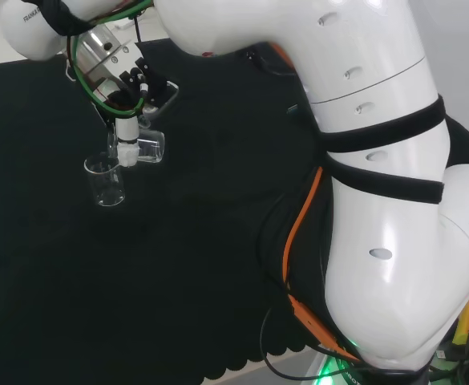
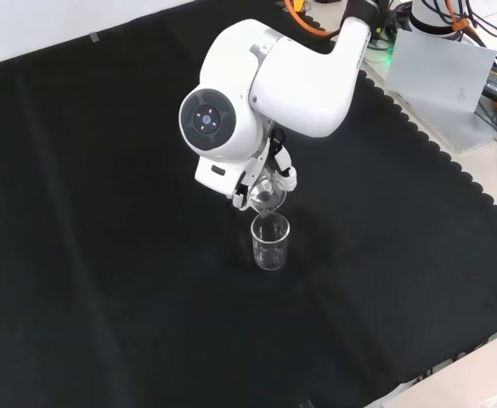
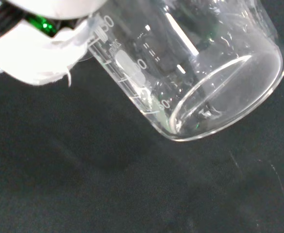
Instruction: Pour the water from the handheld beaker into the one on the table.
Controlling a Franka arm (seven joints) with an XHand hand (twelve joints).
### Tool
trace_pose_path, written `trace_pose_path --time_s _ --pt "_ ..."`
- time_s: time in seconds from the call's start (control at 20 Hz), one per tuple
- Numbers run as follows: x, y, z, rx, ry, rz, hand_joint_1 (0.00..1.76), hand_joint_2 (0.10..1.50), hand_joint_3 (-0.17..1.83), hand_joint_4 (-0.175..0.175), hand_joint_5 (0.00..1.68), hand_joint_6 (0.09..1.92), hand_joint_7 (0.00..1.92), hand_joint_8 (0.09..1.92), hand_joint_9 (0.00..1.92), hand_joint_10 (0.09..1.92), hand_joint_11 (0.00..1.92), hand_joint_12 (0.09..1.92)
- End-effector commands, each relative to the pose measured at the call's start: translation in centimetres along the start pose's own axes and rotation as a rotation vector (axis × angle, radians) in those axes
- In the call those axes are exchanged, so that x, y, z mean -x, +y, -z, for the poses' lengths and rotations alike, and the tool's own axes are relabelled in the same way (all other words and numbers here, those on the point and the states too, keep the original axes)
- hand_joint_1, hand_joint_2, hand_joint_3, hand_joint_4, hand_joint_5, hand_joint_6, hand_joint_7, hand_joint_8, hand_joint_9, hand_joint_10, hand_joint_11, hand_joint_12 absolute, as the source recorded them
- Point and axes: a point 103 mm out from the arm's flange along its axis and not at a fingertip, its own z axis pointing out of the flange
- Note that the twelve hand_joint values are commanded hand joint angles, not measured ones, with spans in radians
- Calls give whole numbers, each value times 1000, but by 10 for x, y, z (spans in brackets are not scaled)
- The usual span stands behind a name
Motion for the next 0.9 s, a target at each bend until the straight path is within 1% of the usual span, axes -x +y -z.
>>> trace_pose_path --time_s 0.05,0.5,0.9 --pt "-4 0 3 -19 -22 -10 1140 582 902 52 1169 979 1472 798 1351 834 1206 833" --pt "-8 0 9 -49 -53 -18 1139 583 904 55 1166 984 1471 802 1350 837 1207 834" --pt "-9 2 11 -90 -75 -26 1137 584 905 61 1162 992 1468 809 1348 842 1208 836"
